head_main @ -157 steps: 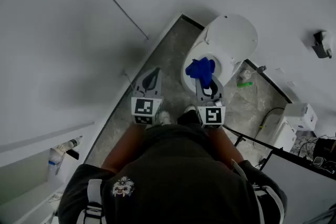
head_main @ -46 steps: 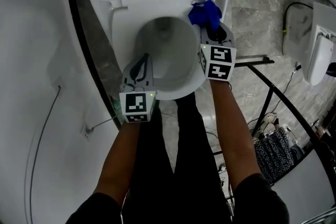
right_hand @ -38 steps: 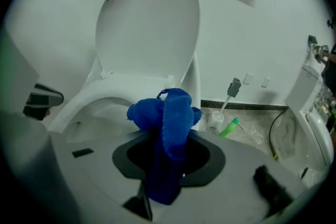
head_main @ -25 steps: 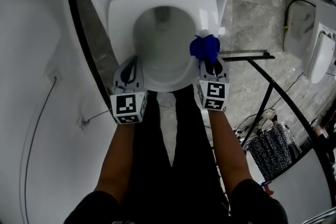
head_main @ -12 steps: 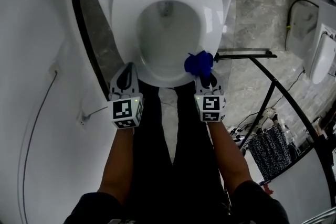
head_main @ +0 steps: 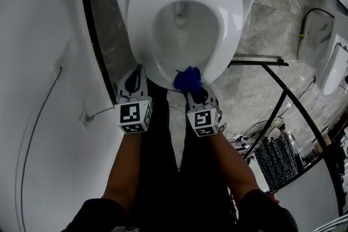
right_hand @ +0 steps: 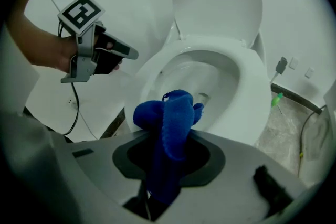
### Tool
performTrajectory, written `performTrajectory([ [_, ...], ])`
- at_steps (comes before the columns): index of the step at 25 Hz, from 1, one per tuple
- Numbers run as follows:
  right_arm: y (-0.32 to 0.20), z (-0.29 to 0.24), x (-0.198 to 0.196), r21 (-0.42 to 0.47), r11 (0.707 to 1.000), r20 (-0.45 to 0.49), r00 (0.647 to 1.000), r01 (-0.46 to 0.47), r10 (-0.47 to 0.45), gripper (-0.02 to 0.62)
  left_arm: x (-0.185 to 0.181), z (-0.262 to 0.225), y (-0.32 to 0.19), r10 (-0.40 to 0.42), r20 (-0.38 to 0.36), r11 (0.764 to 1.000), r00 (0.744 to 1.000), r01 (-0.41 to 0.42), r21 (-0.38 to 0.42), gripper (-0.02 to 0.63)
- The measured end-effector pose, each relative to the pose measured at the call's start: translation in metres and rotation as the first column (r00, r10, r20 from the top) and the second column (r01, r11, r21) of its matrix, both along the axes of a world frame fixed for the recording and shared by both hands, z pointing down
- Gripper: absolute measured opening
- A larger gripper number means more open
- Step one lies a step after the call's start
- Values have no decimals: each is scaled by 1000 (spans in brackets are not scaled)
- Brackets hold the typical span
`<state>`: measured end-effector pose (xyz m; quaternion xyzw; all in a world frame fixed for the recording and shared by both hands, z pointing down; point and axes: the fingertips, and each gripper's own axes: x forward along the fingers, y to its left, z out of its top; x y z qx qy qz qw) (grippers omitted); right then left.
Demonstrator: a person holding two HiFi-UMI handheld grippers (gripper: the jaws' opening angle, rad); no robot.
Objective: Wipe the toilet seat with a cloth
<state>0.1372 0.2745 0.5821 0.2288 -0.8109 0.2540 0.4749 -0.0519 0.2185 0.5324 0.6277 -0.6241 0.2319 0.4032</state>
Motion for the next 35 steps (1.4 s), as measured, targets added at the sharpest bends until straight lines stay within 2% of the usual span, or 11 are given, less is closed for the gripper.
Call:
performTrajectory([
  [10,20,0,-87,21,983,86,979,182,-183,110,-28,-4,7,-56,9,998,998,56,7,11],
  [19,-19,2,-142,28,995,138,986,93,-96,110,-41,0,8,-104,1,995,995,104,11,10],
  [24,-57,1,-170,80,990,162,978,119,-131,110,-52,0,10,-145,13,989,989,145,4,11],
  [30,-106,-2,-201,110,988,184,975,104,-123,110,-63,0,8,-154,19,988,988,154,6,10],
  [35,-118,-2,-211,129,982,194,968,136,-160,110,-64,2,-2,-160,3,987,987,160,24,10],
])
